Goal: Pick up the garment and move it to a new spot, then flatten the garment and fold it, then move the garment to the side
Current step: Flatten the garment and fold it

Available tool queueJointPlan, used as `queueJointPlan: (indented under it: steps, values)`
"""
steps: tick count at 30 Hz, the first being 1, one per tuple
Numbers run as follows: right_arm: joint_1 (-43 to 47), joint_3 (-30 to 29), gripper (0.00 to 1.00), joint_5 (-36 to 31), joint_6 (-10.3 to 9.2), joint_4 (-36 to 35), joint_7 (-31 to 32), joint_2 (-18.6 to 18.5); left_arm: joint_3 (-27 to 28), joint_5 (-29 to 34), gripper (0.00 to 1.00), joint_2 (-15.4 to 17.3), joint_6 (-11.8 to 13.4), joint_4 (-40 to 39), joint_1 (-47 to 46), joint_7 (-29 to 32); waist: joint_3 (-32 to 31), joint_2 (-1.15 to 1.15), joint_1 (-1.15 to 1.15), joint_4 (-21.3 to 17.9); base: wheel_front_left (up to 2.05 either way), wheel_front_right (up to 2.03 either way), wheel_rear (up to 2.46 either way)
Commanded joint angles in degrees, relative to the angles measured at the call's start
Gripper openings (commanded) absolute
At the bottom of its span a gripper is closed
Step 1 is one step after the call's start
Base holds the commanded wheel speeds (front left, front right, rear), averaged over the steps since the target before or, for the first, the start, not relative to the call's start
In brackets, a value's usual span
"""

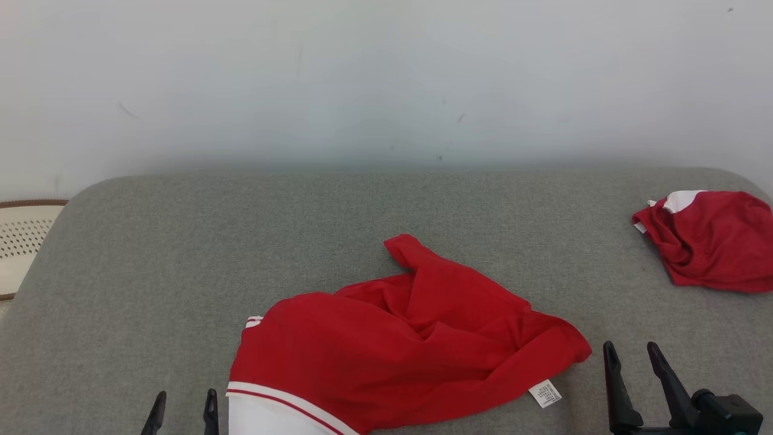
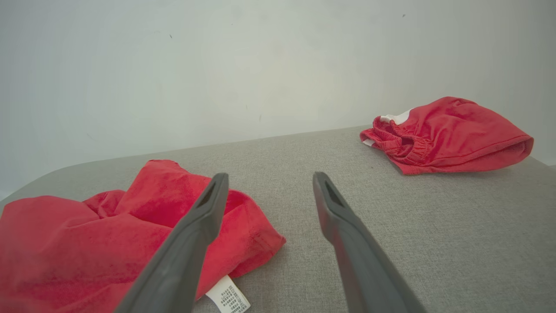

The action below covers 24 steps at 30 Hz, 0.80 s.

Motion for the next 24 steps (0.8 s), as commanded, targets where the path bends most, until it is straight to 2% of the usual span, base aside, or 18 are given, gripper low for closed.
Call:
queueJointPlan:
  steps: [1,24]
  values:
    - [0.2,0.1,1.00,-0.2,-0.02,0.1,-0.1,0.0,0.0,0.2,1.00,0.3,0.1,0.3,-0.1,-0.3,0.0,0.00,0.00,-0.1,0.00,0.00,0.00]
    - [0.3,0.2,1.00,0.0,-0.02,0.9,-0.1,-0.2,-0.1,-0.2,1.00,0.1,-0.4,1.0,-0.3,-0.3,-0.1,0.00,0.00,0.0,0.00,0.00,0.00]
